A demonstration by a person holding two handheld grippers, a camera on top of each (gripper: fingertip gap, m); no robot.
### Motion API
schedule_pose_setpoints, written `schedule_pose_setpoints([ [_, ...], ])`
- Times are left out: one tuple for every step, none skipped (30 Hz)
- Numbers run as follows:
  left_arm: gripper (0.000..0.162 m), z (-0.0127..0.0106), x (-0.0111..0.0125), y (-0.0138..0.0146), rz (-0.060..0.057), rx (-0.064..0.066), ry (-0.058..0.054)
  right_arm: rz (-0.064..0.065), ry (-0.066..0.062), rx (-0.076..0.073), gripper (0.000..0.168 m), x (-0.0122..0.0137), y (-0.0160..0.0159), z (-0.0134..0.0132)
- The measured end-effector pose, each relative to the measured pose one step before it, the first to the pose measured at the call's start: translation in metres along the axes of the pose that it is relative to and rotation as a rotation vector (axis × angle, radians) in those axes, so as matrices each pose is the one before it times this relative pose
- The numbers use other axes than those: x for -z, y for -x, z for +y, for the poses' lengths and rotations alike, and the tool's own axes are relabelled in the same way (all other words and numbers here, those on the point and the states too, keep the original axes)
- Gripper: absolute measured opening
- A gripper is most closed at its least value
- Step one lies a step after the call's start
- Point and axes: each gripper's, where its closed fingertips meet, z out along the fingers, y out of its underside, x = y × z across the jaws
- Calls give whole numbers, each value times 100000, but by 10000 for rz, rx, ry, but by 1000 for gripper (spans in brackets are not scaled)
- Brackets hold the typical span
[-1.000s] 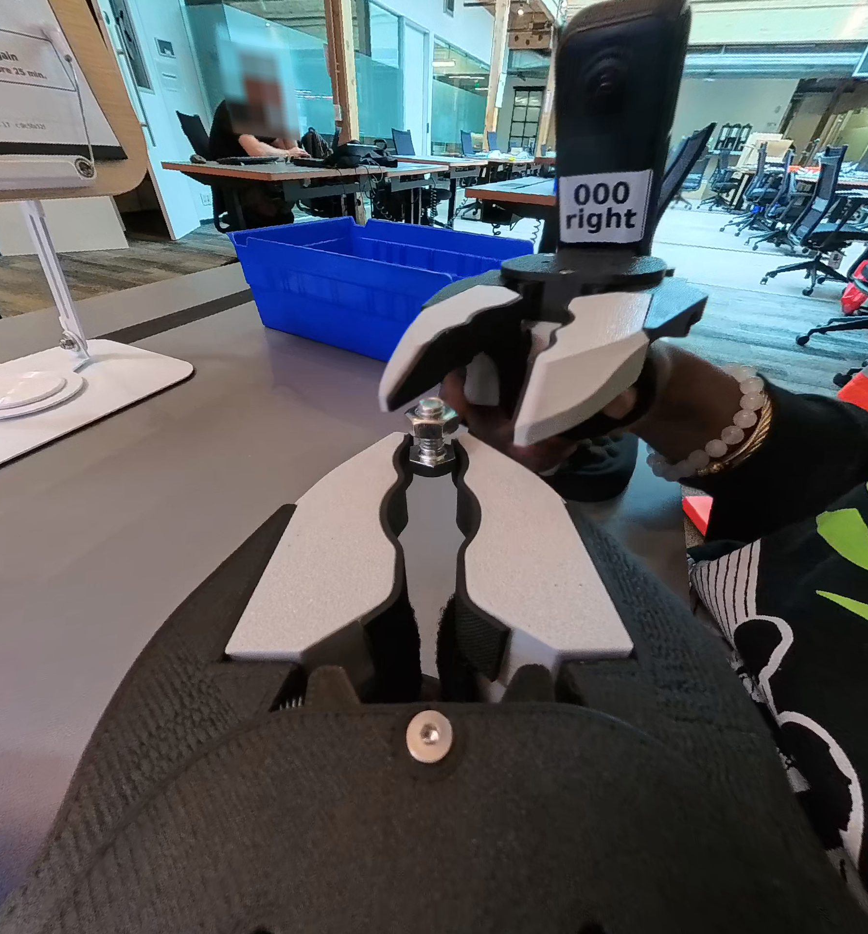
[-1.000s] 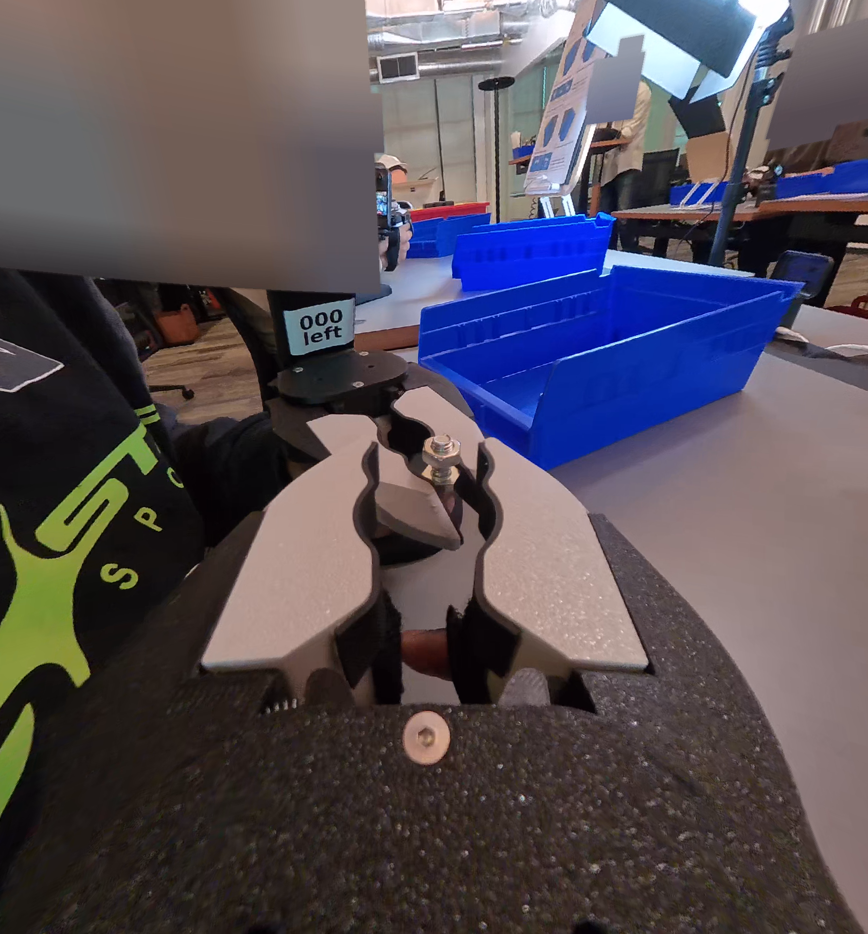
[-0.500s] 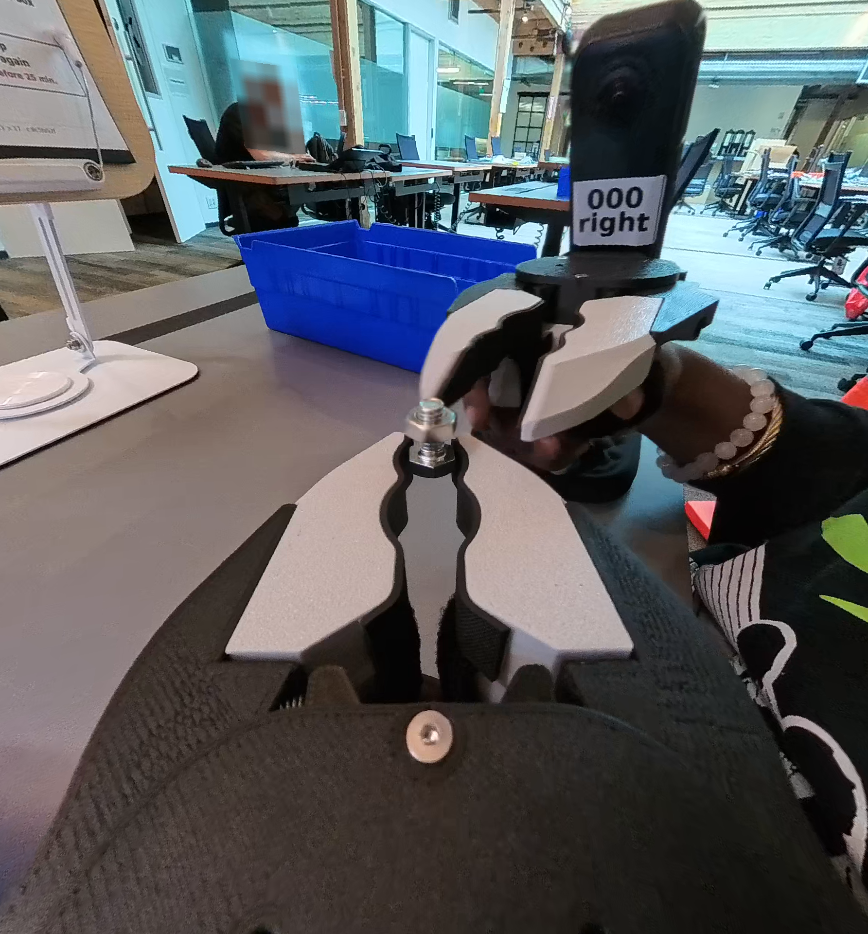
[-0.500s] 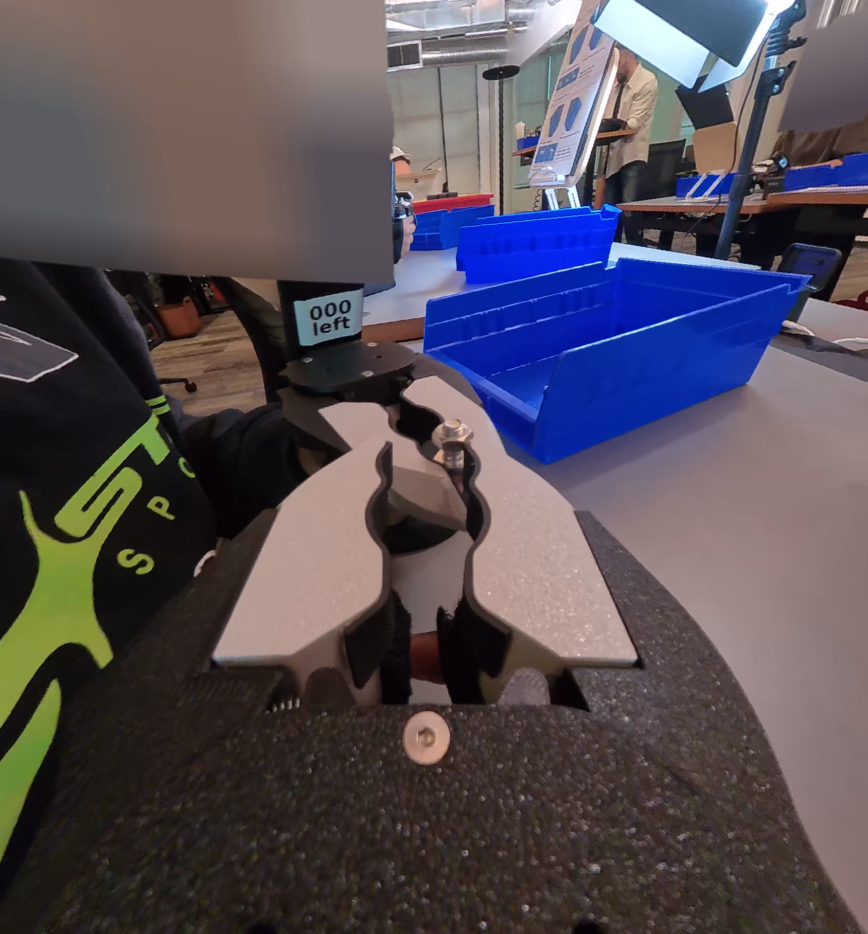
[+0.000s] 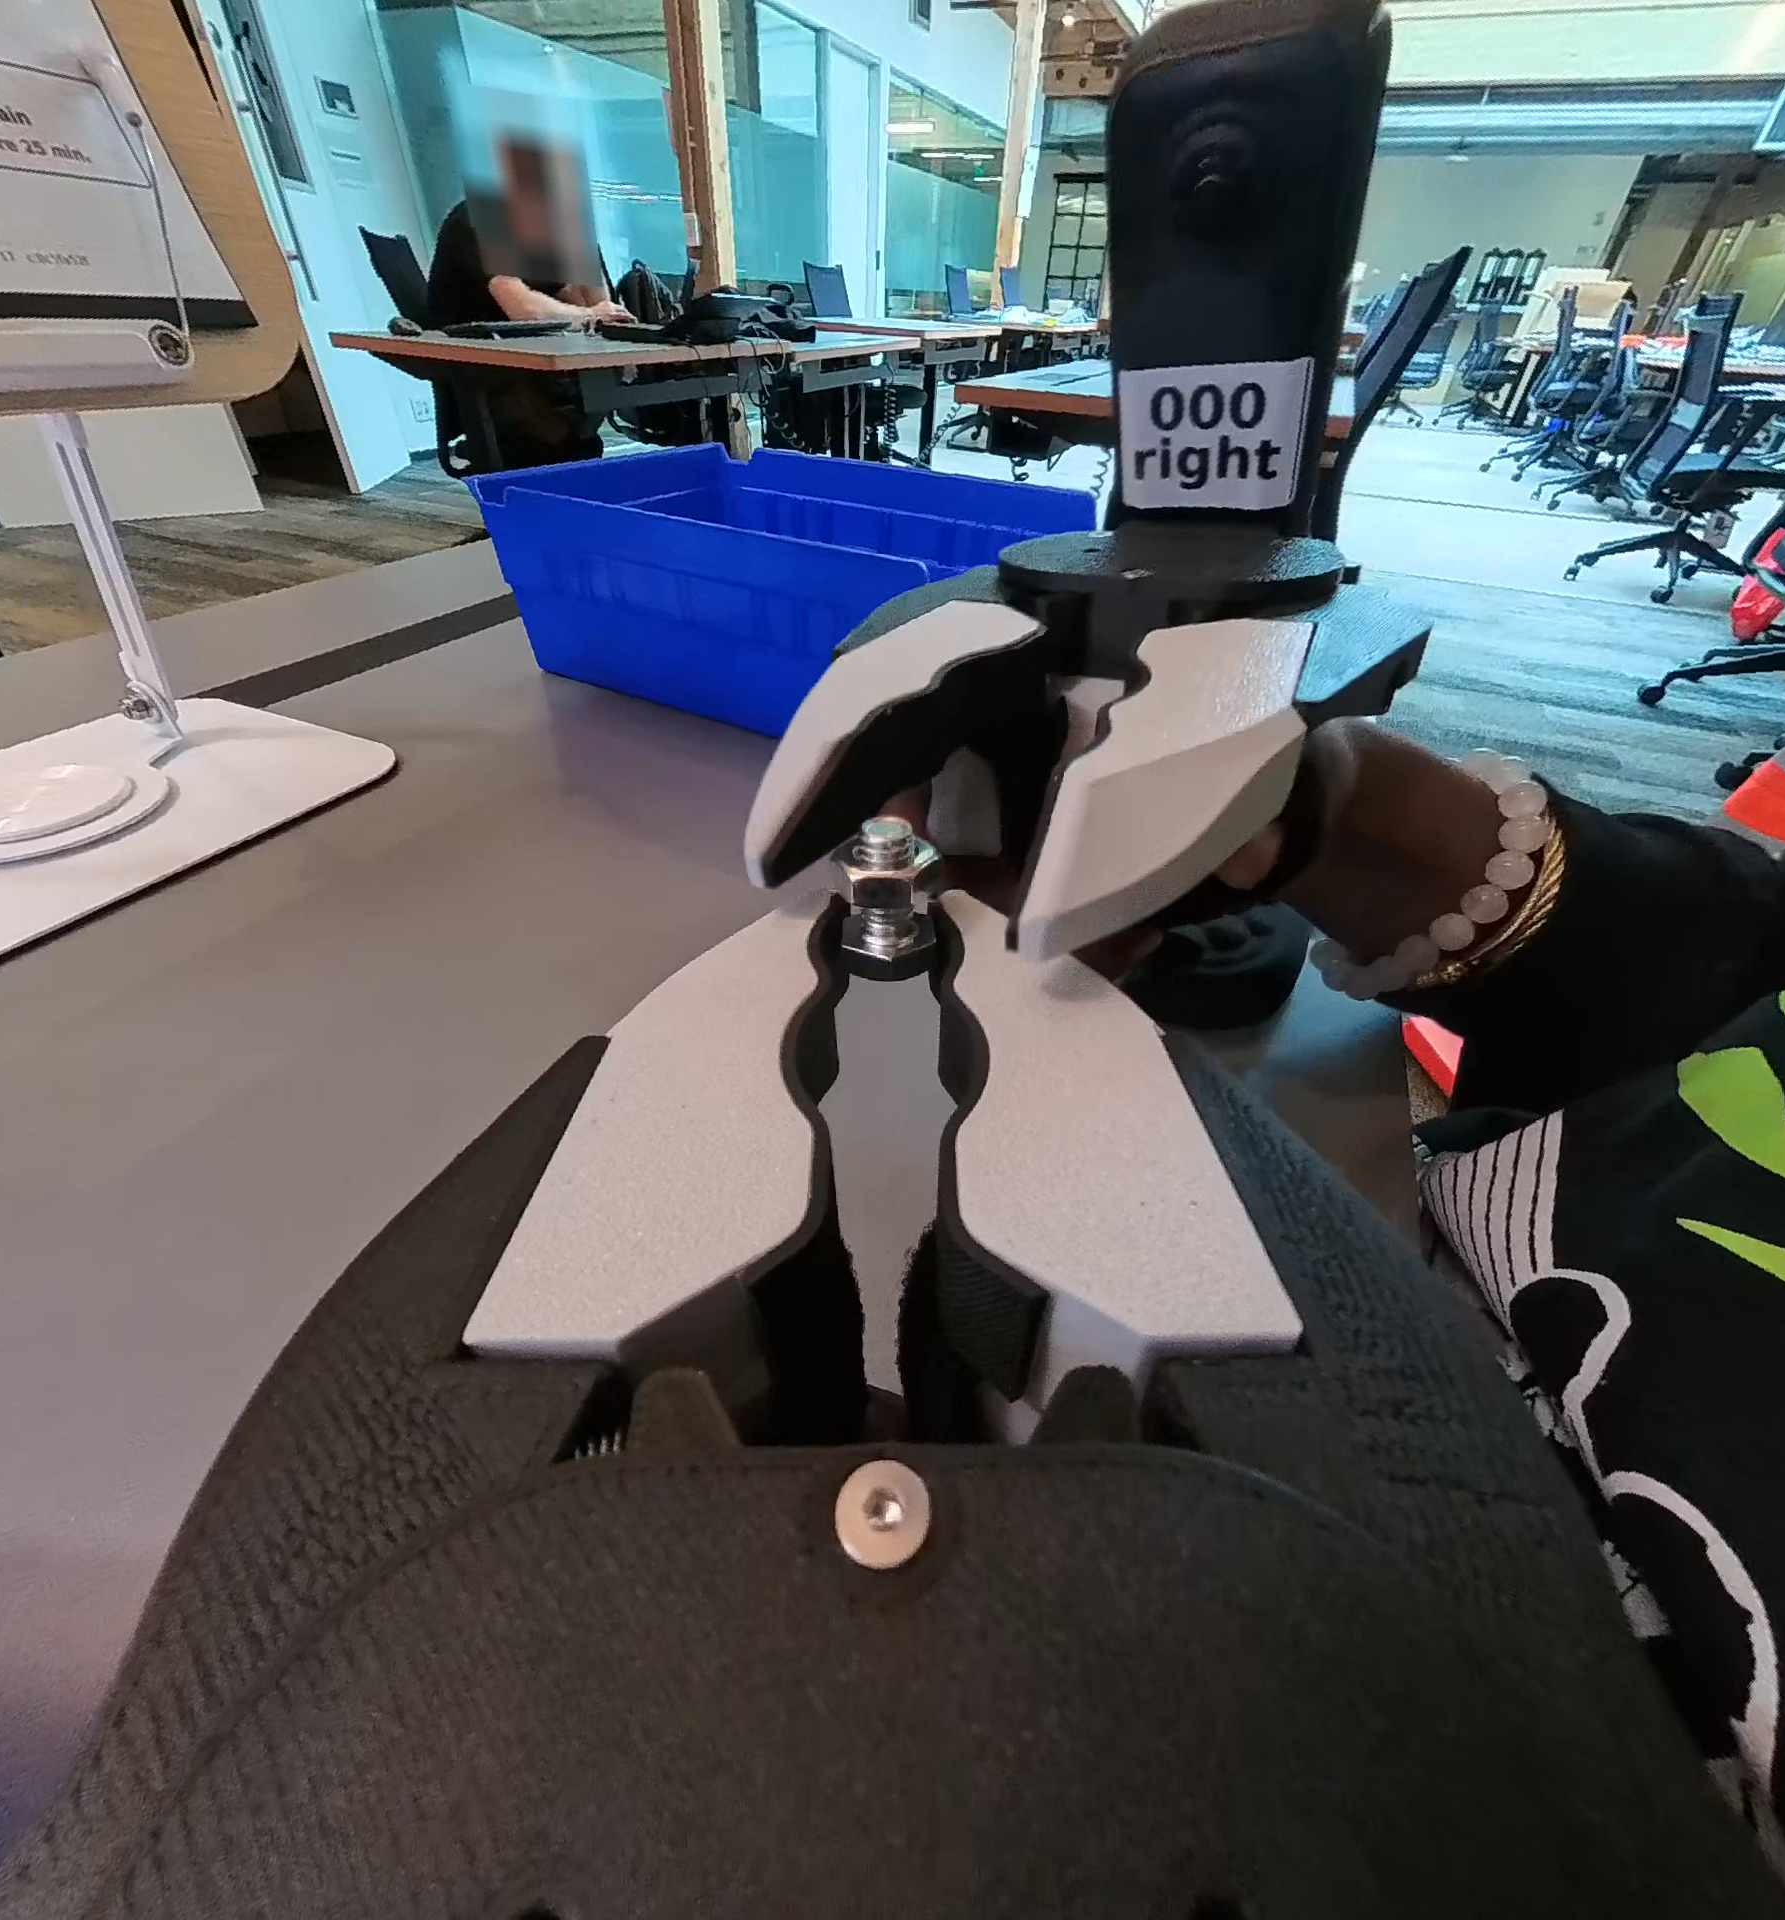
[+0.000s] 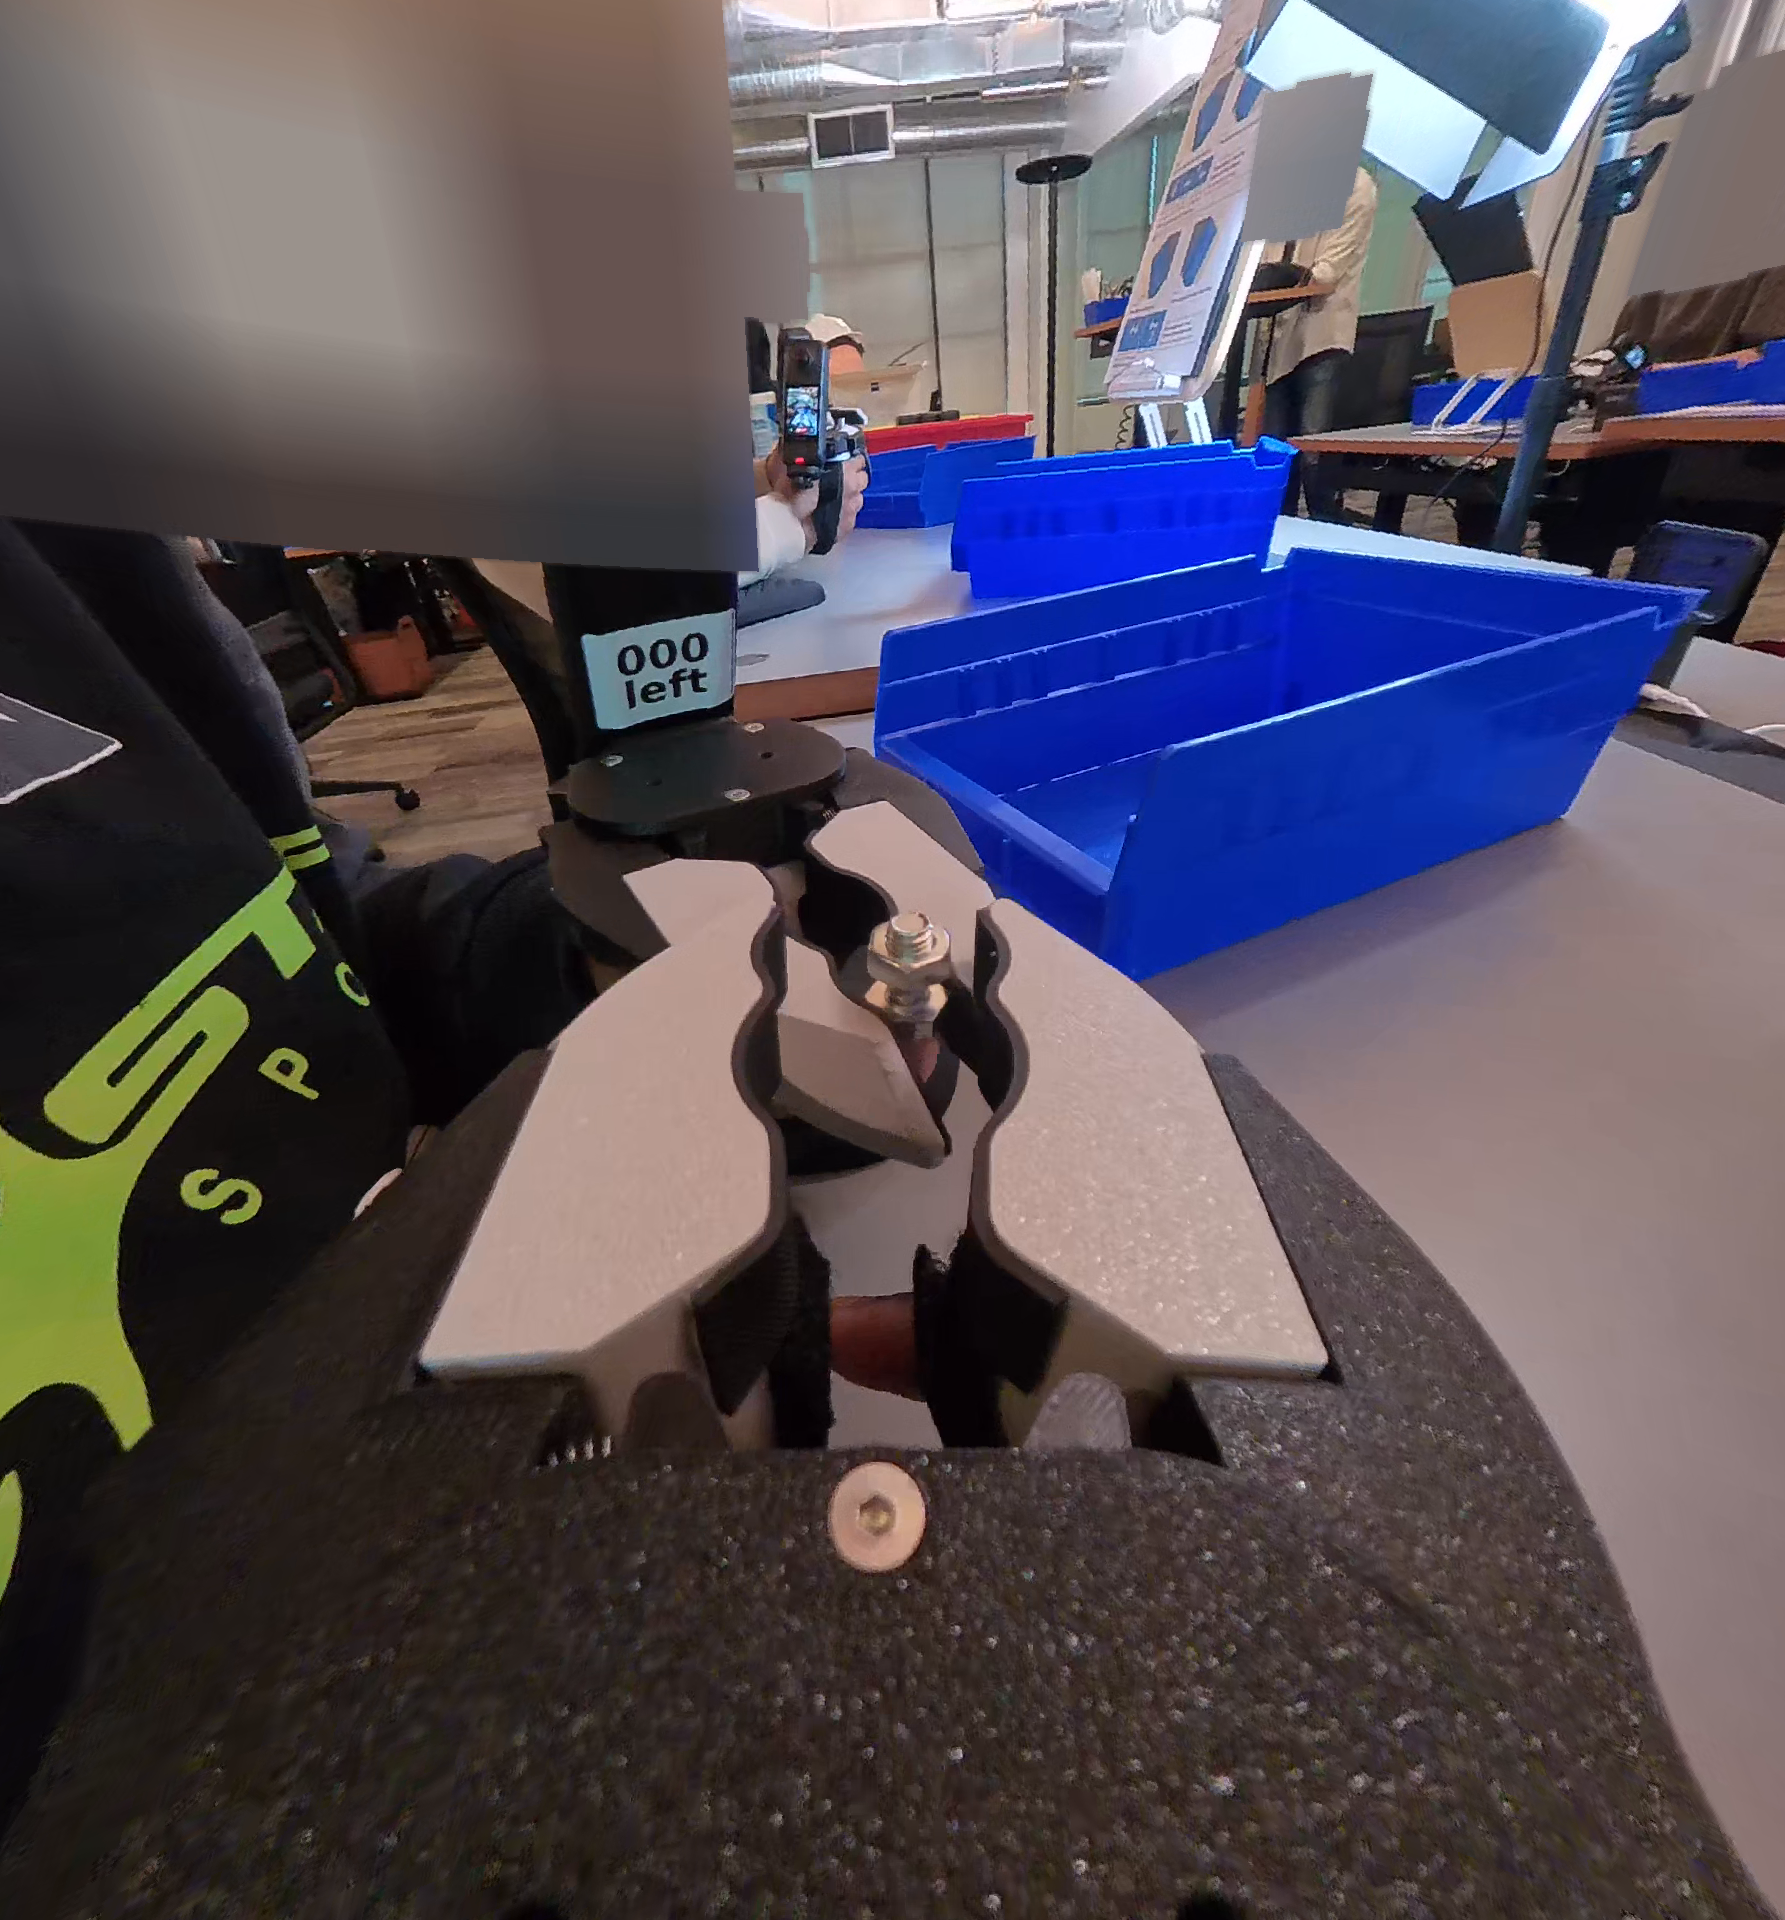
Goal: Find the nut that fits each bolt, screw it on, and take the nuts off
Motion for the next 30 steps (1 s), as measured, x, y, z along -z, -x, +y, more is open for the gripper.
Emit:
schedule_pose_setpoints([
  [15, 8, -1, 23, 11, 8, 0, -58, 22, 20, 35, -173, 73, 17],
  [15, 4, -10, 21, 2, 6, 5, -52, 23, 18, 34, -92, 79, 1],
  [15, -5, -2, 48, -19, 6, -3, -28, 19, 14, 33, -9, 76, -12],
  [15, -15, 6, 22, 2, 6, -11, 22, 7, 9, 32, 77, 10, -26],
  [15, -28, 5, 42, -21, -1, -15, 68, 6, 3, 32, 156, -36, -15],
  [15, -21, 9, 47, -30, -1, -17, 75, 2, -9, 32, 226, -41, 11],
  [15, -25, 7, 56, -24, 16, -20, 68, -14, -32, 31, 290, -30, 11],
  [15, -24, 21, 30, 3, 23, -20, 73, -21, -57, 30, 326, -22, 2],
  [15, -13, 1, 62, -28, 12, -9, 38, -23, -70, 29, 352, 46, 22],
  [15, -17, 11, 35, -16, 10, -14, -86, -38, -78, 27, 374, 210, -9],
  [15, -11, 1, 34, -17, 14, -8, -178, -73, -79, 21, 329, 340, -76],
  [15, 9, -14, -2, 14, 6, 10, -90, -106, -58, 20, 257, 195, -133],
  [15, 11, -14, -12, 8, -8, 10, 90, -82, 5, 20, 180, -115, -119],
  [15, 17, -18, -24, 8, -21, 14, 169, -51, 53, 20, 88, -286, -73],
  [15, 17, -18, -27, 10, -19, 15, 131, -45, 52, 21, -35, -270, -56],
  [15, -3, -2, -21, 4, -16, -3, 61, -37, 17, 24, -156, -195, -38],
  [15, 5, 2, -12, 5, -12, 3, 8, -6, -3, 26, -254, -130, 4],
  [15, 0, -7, -29, 20, -5, 0, -26, 45, 12, 28, -338, -63, 88],
  [15, -10, -6, -30, 10, -6, 0, -52, 84, 46, 29, -379, -20, 143],
  [15, 31, -16, -25, 15, -12, 18, -58, 97, 66, 30, -381, 20, 161],
  [15, 24, -21, -52, 33, -16, 20, -62, 91, 59, 31, -364, 22, 159],
  [15, 15, -13, -56, 24, -15, 12, -75, 73, 38, 31, -304, 51, 111],
  [15, 15, -12, -20, 4, -9, 13, -68, 46, 16, 31, -231, 58, 76],
  [15, 2, 2, 18, -9, 11, 2, -44, 16, -1, 31, -106, 37, 8],
  [15, -29, 12, 42, -18, 34, -23, -18, -16, -11, 31, 9, 39, -49],
  [15, -44, 31, 67, -33, 47, -36, 9, -32, -17, 30, 115, 30, -68],
  [15, -41, 32, 60, -26, 41, -34, 56, -15, -15, 29, 204, -13, -23],
  [15, -25, 21, 10, 6, 26, -21, 87, 2, -8, 29, 277, -54, 0],
  [15, -3, 5, 17, -22, 7, -3, 67, -5, -11, 28, 311, -19, 2],
  [15, 8, -10, -28, 4, -7, 6, 30, -36, -31, 26, 316, 17, -40],
])
